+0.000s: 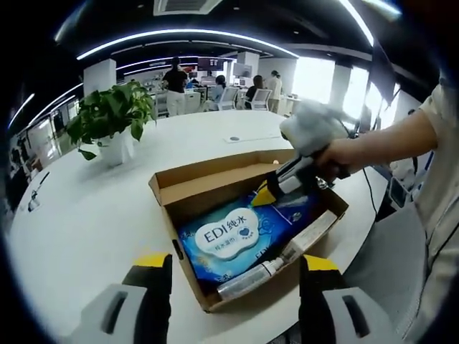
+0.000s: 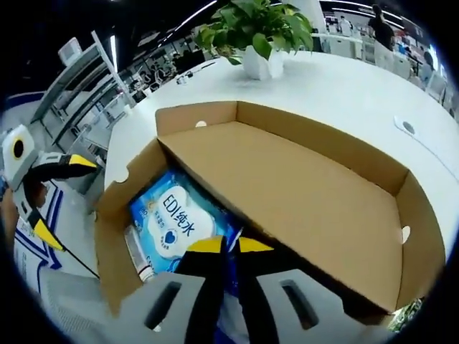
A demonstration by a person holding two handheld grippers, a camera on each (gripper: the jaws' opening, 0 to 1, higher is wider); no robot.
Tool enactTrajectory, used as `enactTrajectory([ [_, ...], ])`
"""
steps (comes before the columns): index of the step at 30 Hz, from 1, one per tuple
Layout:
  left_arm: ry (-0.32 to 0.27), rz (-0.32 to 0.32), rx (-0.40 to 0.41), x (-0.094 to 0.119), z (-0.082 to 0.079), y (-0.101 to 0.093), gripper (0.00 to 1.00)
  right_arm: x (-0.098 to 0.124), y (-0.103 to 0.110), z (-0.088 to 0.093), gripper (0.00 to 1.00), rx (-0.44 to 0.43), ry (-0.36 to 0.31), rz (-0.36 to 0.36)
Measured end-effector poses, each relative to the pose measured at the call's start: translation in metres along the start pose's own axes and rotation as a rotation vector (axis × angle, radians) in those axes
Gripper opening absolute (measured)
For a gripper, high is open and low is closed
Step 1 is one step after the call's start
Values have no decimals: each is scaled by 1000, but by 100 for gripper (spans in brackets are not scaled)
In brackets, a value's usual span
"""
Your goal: Operate the shoe box by opening the lid, removing the specified soft item, and placing it in the target area until the item is outside and the box remains undamaged.
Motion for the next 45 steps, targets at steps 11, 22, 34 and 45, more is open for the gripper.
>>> enactTrajectory([
  [11,5,-1,6,0,2,-3,71,13,9,-20,1,-40,-72,-2],
  [22,12,-3,3,-4,1,-5,68,31,6,-26,0,-11,-95,15],
  [34,57,-2,-12,-22,0,-4,56,52,-4,-25,0,-4,-113,38],
  [45,104,37,7,-55,-1,-7,42,70,-14,-19,0,-13,-131,61],
])
Point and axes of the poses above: the point that each gripper's makers call its tool centre point, and the gripper's own axes: x roughly backward along the fingers, y roughly to its left, z roughly out of its underside, the point moved 4 cm from there along x, roughly backward along the fingers, and after that the axes turned 9 degrees about -y, right-handed, at the moved point
